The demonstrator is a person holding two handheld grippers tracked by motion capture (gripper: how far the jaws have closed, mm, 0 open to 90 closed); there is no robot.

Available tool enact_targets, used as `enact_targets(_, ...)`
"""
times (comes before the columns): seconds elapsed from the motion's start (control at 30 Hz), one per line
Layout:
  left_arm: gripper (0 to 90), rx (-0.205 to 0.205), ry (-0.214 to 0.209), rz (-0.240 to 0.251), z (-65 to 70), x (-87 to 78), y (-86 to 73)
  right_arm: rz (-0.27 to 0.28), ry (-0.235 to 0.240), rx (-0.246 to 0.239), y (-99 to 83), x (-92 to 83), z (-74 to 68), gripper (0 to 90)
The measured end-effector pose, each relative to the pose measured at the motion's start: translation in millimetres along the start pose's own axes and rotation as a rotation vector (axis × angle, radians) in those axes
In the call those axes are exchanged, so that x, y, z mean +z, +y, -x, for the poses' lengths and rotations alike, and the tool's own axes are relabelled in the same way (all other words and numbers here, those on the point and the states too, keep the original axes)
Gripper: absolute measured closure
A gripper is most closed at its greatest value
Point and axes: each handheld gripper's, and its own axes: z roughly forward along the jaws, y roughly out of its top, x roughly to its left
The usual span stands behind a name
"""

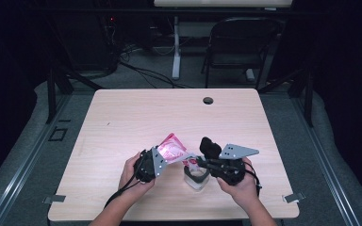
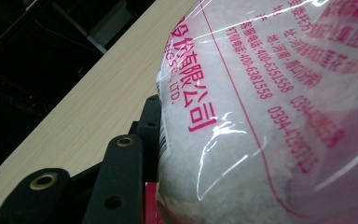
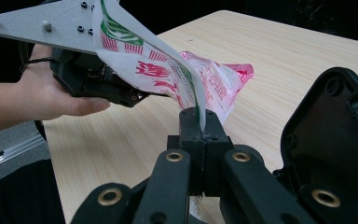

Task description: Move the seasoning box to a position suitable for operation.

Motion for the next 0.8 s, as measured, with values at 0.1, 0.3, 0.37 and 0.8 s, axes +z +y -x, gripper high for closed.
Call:
enact_targets(0.1, 63.6, 0.004, 0.006, 0.0, 0.3, -0.2, 0.3, -0.002, 0.0, 0.001, -0.3, -0.1, 0.4, 90.0)
enact_targets(0.3, 63.6, 0.028, 0.031, 0.002, 0.7, -2.2, 2.8, -0.006, -0.001, 0.004, -2.0, -0.9, 1.3, 90.0)
enact_targets(0.37, 63.6, 0.038, 0.038, 0.002, 0.9, -2.8, 3.8, -0.003, 0.001, 0.008, -3.1, -1.3, 2.1, 90.0)
enact_targets(0.8, 63.6, 0.07, 0.075, 0.007, 2.3, -3.6, 7.1, -0.016, -0.003, 0.018, -8.8, -1.2, 5.6, 90.0)
